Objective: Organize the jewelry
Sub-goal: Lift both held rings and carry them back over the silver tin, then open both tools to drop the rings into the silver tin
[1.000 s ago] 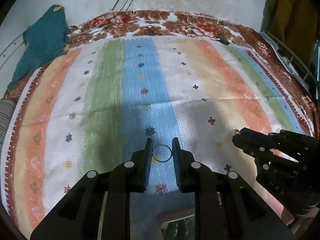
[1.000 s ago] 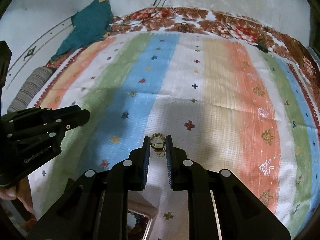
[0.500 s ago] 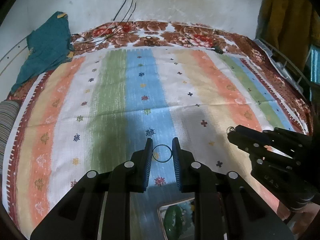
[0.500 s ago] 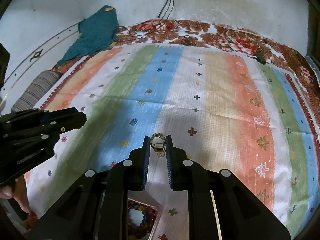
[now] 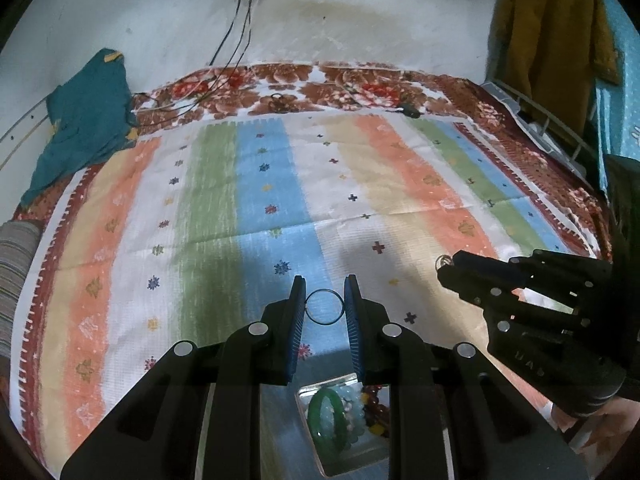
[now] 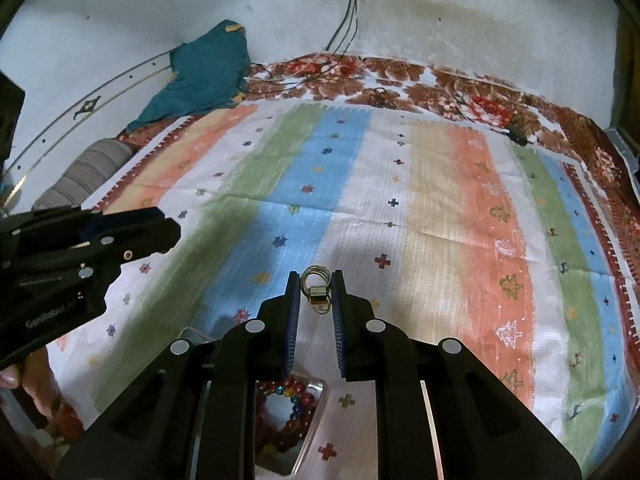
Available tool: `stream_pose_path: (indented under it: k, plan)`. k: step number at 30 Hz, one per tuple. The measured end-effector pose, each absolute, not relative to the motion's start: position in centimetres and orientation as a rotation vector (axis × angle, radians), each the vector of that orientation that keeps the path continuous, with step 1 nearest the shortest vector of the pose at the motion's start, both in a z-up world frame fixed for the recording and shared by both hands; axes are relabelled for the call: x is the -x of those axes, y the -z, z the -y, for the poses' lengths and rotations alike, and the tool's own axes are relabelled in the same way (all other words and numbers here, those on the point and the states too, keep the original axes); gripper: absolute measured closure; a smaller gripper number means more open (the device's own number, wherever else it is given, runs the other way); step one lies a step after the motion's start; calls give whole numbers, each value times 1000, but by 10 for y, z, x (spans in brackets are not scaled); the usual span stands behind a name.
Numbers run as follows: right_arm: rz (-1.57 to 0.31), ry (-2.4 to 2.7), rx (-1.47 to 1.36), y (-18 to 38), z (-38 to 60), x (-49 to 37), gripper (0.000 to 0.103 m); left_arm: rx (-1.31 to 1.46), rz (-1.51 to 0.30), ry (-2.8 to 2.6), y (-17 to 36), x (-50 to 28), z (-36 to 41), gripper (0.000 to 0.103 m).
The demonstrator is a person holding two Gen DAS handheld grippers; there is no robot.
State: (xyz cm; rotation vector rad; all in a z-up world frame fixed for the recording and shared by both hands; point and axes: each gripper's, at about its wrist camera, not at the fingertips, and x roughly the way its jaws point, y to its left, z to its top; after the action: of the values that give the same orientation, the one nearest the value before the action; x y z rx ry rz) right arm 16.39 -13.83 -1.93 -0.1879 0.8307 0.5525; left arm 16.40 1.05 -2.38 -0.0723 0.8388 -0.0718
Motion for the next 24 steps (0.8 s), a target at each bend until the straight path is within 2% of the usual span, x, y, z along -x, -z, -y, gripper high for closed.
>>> stream_pose_path:
  k: [24]
  plan:
    - [-928,-688,224,31,135,-106,86,72,-901,106,22,-119,5,83]
